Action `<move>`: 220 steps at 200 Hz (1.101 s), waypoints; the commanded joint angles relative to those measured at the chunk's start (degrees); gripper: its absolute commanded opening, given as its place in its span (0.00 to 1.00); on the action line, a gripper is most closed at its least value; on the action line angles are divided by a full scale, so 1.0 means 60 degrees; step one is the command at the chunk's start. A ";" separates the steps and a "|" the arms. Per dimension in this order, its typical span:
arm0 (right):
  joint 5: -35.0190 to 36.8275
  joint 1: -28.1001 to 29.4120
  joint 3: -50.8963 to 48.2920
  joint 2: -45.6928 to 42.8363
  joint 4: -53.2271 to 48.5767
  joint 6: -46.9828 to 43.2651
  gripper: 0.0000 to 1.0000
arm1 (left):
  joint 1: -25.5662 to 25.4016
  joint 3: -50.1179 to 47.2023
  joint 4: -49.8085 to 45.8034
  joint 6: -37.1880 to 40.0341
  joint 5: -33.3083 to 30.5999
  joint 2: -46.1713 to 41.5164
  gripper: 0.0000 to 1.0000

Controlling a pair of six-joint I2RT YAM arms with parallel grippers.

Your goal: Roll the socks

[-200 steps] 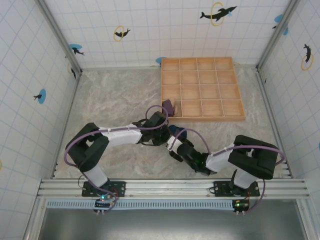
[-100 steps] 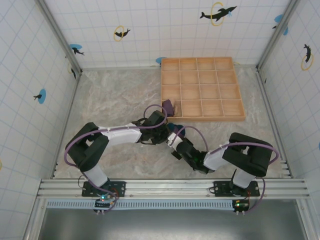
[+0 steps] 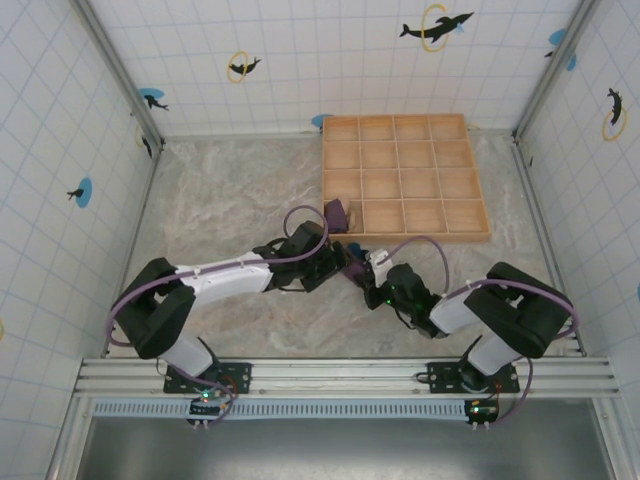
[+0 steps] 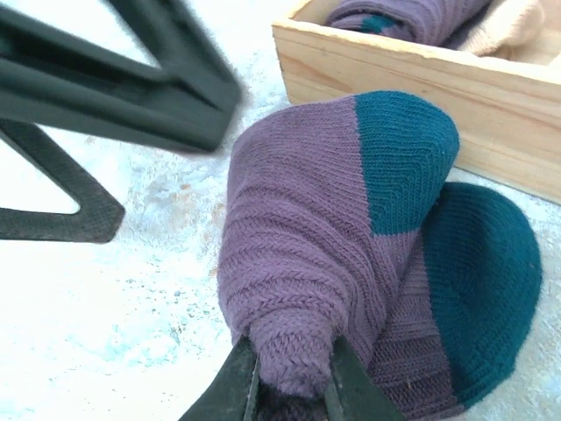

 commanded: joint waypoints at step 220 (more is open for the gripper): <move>-0.4799 -0.3725 -0.0296 0.1145 -0.1991 0.8553 0.00 | -0.0034 -0.0147 0.3558 0.1395 0.0837 0.1992 0.56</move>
